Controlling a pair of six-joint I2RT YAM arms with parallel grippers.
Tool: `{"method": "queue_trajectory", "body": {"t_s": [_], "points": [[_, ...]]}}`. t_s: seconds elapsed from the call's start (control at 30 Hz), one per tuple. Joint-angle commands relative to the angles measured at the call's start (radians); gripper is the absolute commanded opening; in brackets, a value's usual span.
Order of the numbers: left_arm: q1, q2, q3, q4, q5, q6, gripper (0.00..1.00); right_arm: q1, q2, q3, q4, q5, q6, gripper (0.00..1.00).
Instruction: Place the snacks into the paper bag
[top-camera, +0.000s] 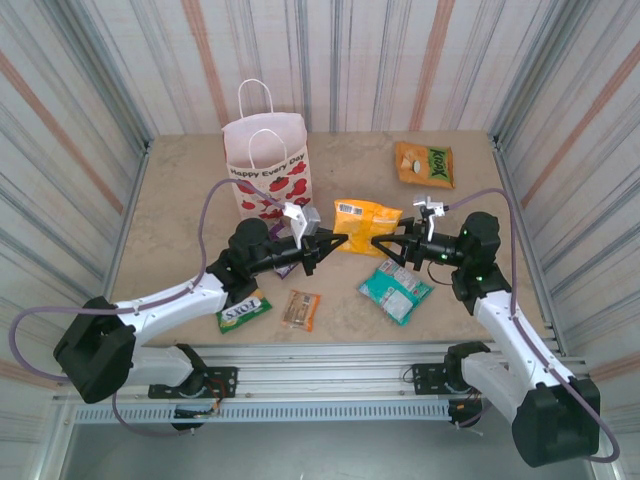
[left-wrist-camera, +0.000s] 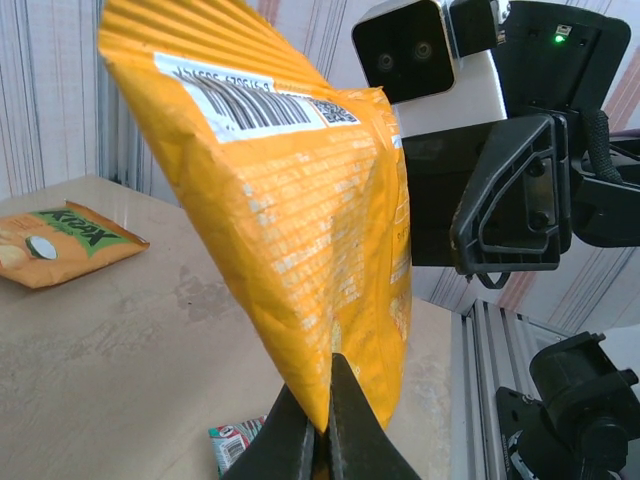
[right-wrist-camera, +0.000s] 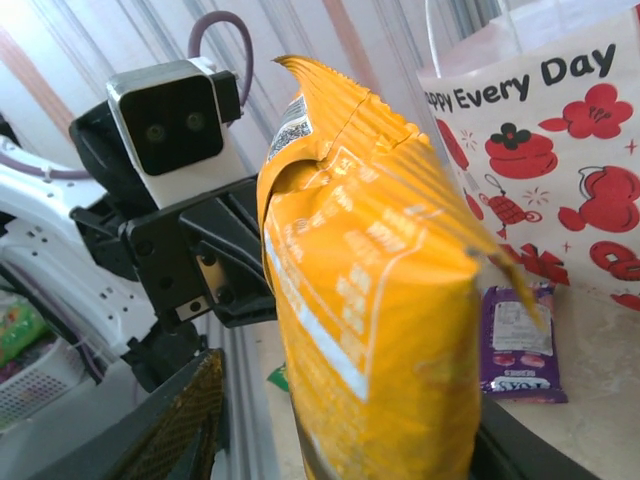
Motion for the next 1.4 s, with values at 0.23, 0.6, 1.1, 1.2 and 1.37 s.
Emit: {"method": "queue_trajectory", "body": {"t_s": [0.23, 0.6, 1.1, 1.2, 1.37], "points": [[0.007, -0.049, 0.031, -0.028, -0.026, 0.053, 0.03, 0.008, 0.014, 0.041, -0.011, -0.013, -0.019, 0.26], [0.012, -0.072, 0.043, -0.115, -0.082, 0.071, 0.34, 0.009, -0.013, 0.067, -0.054, 0.036, -0.068, 0.11], [0.124, -0.234, -0.047, -0.502, -0.389, 0.011, 0.77, 0.106, 0.300, 0.469, -0.199, 0.252, -0.364, 0.10], [0.154, -0.263, -0.057, -0.588, -0.425, 0.043, 0.77, 0.124, 0.425, 0.614, -0.209, 0.239, -0.428, 0.10], [0.206, -0.296, -0.077, -0.649, -0.431, 0.039, 0.77, 0.138, 0.662, 0.925, -0.282, 0.203, -0.472, 0.12]]}}
